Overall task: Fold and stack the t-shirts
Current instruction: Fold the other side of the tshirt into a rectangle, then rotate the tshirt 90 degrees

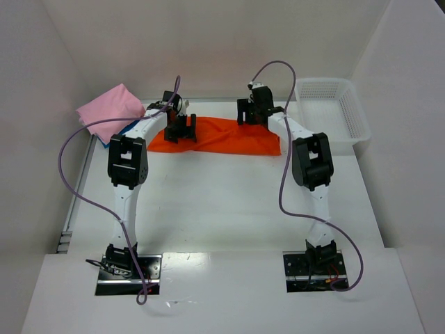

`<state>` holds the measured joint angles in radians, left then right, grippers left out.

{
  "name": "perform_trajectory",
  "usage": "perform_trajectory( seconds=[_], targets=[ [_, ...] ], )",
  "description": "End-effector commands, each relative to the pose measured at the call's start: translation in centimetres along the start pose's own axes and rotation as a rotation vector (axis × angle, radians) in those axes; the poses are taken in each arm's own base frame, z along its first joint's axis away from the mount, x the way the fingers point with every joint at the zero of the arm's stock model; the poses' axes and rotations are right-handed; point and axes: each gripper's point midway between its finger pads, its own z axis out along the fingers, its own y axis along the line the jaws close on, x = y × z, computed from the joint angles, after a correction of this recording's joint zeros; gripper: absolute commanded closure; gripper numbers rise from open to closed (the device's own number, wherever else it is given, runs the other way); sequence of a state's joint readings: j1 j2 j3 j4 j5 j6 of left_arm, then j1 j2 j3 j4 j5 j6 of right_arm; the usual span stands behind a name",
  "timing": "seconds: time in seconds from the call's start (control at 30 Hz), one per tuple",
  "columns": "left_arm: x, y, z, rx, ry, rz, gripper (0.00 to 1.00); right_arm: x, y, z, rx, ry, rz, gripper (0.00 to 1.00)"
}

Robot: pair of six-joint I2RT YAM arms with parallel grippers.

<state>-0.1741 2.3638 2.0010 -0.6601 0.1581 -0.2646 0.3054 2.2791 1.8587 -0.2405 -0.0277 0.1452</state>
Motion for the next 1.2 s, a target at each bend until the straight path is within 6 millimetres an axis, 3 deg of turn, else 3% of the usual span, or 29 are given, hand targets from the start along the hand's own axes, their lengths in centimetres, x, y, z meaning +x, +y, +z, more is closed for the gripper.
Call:
perform_trajectory(
  seconds=[0.0, 0.1, 0.23, 0.4, 0.53, 0.63, 0.7, 0.8, 0.87, 0.97, 1.03, 1.13, 1.17],
  targets=[
    [2.5, 2.1, 2.2, -0.043, 0.076, -0.015, 0.04, -5.7, -0.1, -3.5, 0.068, -0.134, 0.011, 0.17],
    [0.5, 3.4, 0.4, -0.101, 0.014, -0.022, 0.04, -4.9, -0.9, -5.2, 0.116, -0.126, 0.048, 0.1],
    [-1.5, 4.8, -1.1, -0.136, -0.047, -0.008, 0.03, -2.5, -1.1, -8.6, 0.124, -0.088, 0.103, 0.08],
    [-4.6, 6.9, -3.1, -0.186, -0.143, 0.212, 0.03, 1.7, -0.7, -10.5, 0.09, -0.01, 0.152, 0.03],
    [-7.2, 7.3, -5.7, -0.238, -0.243, 0.363, 0.01, 2.2, 0.3, -12.4, 0.036, -0.005, 0.175, 0.0],
    [-7.4, 6.3, -5.7, -0.278, -0.242, 0.511, 0.01, 1.4, 0.5, -13.7, 0.027, -0.036, 0.175, 0.0],
    [-7.3, 7.4, -5.7, -0.364, -0.222, 0.519, 0.01, 1.4, 0.5, -14.0, 0.026, -0.04, 0.175, 0.0],
    [-6.7, 7.1, -4.5, -0.35, -0.196, 0.55, 0.01, 2.0, 0.7, -14.1, 0.017, -0.016, 0.175, 0.0],
    [-7.1, 7.6, -4.8, -0.384, -0.205, 0.567, 0.01, 2.2, 1.0, -14.4, -0.002, -0.009, 0.186, 0.0],
    [-7.1, 8.6, -3.7, -0.421, -0.176, 0.625, 0.01, 2.7, 1.0, -14.9, 0.0, 0.0, 0.195, 0.0],
    [-6.8, 9.7, -3.0, -0.469, -0.138, 0.647, 0.01, 3.1, 0.7, -15.4, 0.011, -0.001, 0.195, 0.0],
    [-6.0, 9.6, -2.6, -0.442, -0.102, 0.685, 0.01, 2.9, 0.5, -16.2, 0.024, -0.013, 0.195, 0.0],
    [-4.8, 9.4, -1.8, -0.4, -0.071, 0.699, 0.01, 2.5, 0.4, -16.5, 0.03, -0.024, 0.186, 0.0]
  ],
)
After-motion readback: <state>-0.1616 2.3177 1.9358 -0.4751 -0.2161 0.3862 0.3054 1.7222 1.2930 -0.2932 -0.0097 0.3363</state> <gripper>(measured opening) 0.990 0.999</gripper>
